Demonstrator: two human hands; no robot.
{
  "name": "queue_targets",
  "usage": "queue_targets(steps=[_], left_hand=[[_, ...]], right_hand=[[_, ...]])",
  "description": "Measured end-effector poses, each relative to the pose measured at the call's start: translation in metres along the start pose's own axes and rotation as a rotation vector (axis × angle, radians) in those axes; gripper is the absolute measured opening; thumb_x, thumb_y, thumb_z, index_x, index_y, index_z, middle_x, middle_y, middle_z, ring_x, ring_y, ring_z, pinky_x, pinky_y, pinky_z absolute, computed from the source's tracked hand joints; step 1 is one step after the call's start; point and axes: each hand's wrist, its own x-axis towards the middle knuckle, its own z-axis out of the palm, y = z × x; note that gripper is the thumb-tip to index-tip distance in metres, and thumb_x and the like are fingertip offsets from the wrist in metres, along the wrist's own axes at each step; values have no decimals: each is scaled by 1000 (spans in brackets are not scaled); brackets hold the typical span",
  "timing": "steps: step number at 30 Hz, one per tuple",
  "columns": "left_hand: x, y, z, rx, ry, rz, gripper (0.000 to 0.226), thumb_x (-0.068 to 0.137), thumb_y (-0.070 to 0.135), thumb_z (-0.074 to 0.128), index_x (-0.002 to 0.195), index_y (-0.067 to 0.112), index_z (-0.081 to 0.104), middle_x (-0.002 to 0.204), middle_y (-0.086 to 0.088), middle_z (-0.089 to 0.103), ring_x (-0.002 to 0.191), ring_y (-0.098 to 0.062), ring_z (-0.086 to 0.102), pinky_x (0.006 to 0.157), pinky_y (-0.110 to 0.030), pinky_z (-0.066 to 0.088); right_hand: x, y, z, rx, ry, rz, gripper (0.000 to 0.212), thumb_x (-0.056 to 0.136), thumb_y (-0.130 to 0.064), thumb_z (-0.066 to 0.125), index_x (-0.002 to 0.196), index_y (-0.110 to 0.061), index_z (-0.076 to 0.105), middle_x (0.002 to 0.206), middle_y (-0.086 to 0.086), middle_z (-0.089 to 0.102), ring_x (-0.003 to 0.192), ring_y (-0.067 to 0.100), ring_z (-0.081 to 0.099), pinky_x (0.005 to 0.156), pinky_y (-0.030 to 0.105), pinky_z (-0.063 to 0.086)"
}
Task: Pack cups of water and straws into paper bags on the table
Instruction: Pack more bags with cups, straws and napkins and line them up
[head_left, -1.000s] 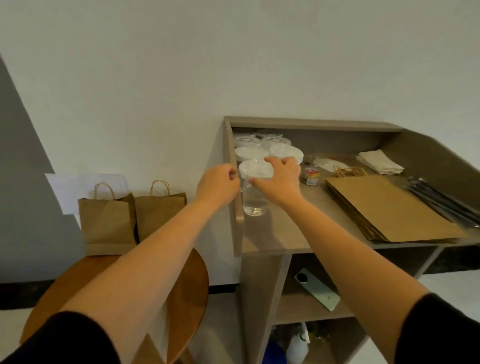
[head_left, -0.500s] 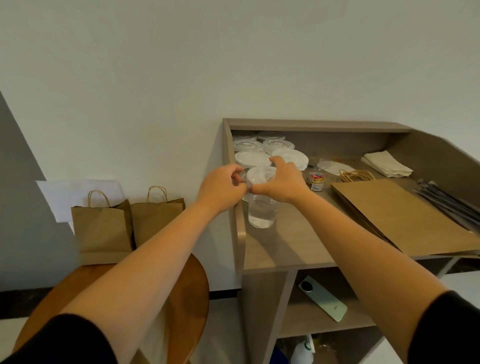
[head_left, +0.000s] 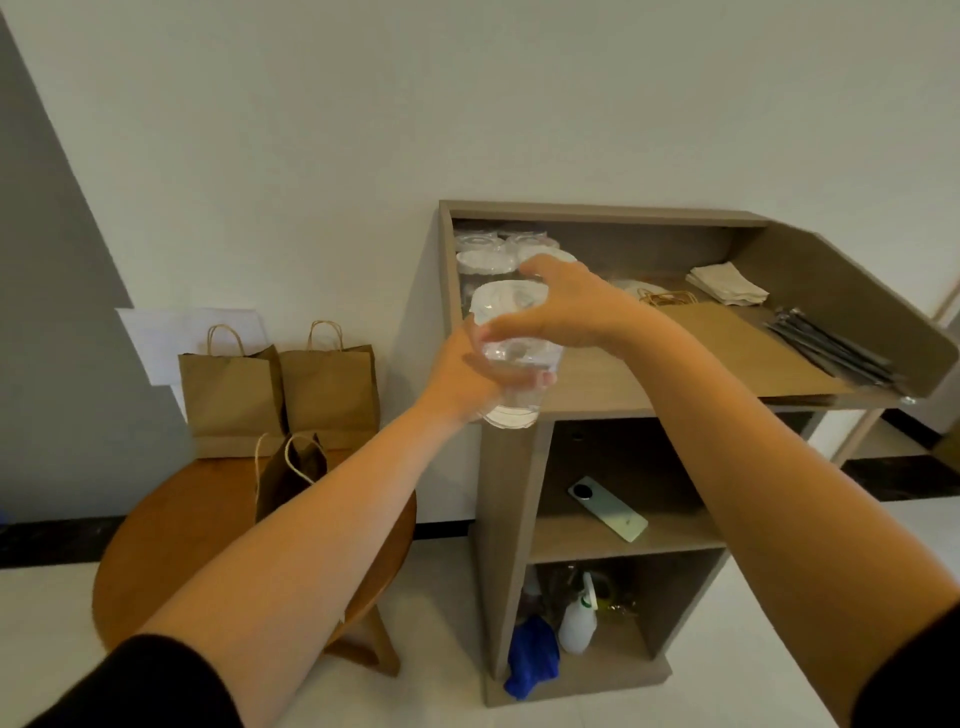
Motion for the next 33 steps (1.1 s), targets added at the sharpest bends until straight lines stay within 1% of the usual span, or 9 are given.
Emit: queue_targets(steps=[5, 10, 14, 18, 20, 23, 25, 28, 33], left_hand=[[-65, -12, -9, -70, -90, -115, 75, 63, 23, 82, 130, 16, 51, 116, 1, 64, 109, -11, 59, 95, -34, 51], [-114, -29, -27, -127, -104, -192, 80, 55, 25, 87, 127, 24, 52, 120, -1, 63, 114, -16, 58, 99, -45, 47], [-132, -49, -50, -65, -79, -279, 73, 58, 21, 89, 123, 22, 55, 114, 2, 66, 108, -9, 60, 98, -37, 48], [-135, -85, -91, 26, -94, -423, 77, 62, 28, 87, 129, 26, 49, 120, 7, 63, 111, -9, 58, 95, -29, 47], [-134, -115, -121, 57, -84, -554, 60, 71, 20, 81, 124, 19, 53, 118, 4, 62, 110, -14, 58, 94, -32, 48], [-130, -163, -162, 329, 135, -709, 17, 88, 10, 55, 102, 19, 59, 98, -2, 58, 98, -18, 55, 84, -27, 43], [-121, -192, -178, 444, 258, -754, 23, 95, 9, 47, 108, 12, 65, 106, -6, 61, 104, -20, 56, 83, -23, 39], [-106, -226, -190, 532, 233, -778, 25, 96, 10, 46, 110, 8, 67, 116, -8, 64, 110, -21, 58, 83, -20, 39], [-87, -263, -201, 574, 121, -878, 22, 95, 26, 54, 94, 9, 67, 95, -7, 67, 87, -18, 64, 67, -21, 44]], right_hand=[[-36, -6, 12, -10, -412, -90, 85, 68, -45, 77, 139, -30, 33, 130, -10, 42, 120, 17, 43, 96, 32, 40], [-45, -22, 56, -65, -559, -177, 81, 72, -37, 76, 140, -32, 32, 124, -16, 39, 111, 9, 40, 83, 19, 37], [-29, -35, 97, -161, -578, -221, 87, 69, -42, 76, 142, -32, 29, 138, -10, 38, 122, 16, 39, 100, 32, 39], [4, -48, 137, -134, -585, -255, 85, 69, -43, 76, 139, -30, 31, 137, -5, 40, 120, 20, 43, 100, 38, 44], [28, -52, 157, -113, -542, -258, 88, 67, -45, 78, 139, -30, 31, 137, -3, 39, 118, 21, 43, 98, 37, 46], [73, -61, 183, -89, -480, -264, 92, 66, -47, 78, 141, -29, 29, 141, -1, 36, 122, 22, 41, 94, 31, 44], [105, -67, 199, -62, -454, -266, 94, 65, -48, 78, 142, -29, 28, 143, 0, 34, 124, 23, 39, 94, 32, 43], [149, -75, 220, -69, -401, -256, 97, 61, -51, 78, 142, -31, 27, 144, 0, 32, 126, 24, 36, 97, 36, 41], [200, -82, 246, -76, -265, -204, 101, 58, -50, 78, 143, -34, 25, 137, 4, 32, 124, 28, 36, 90, 36, 40]])
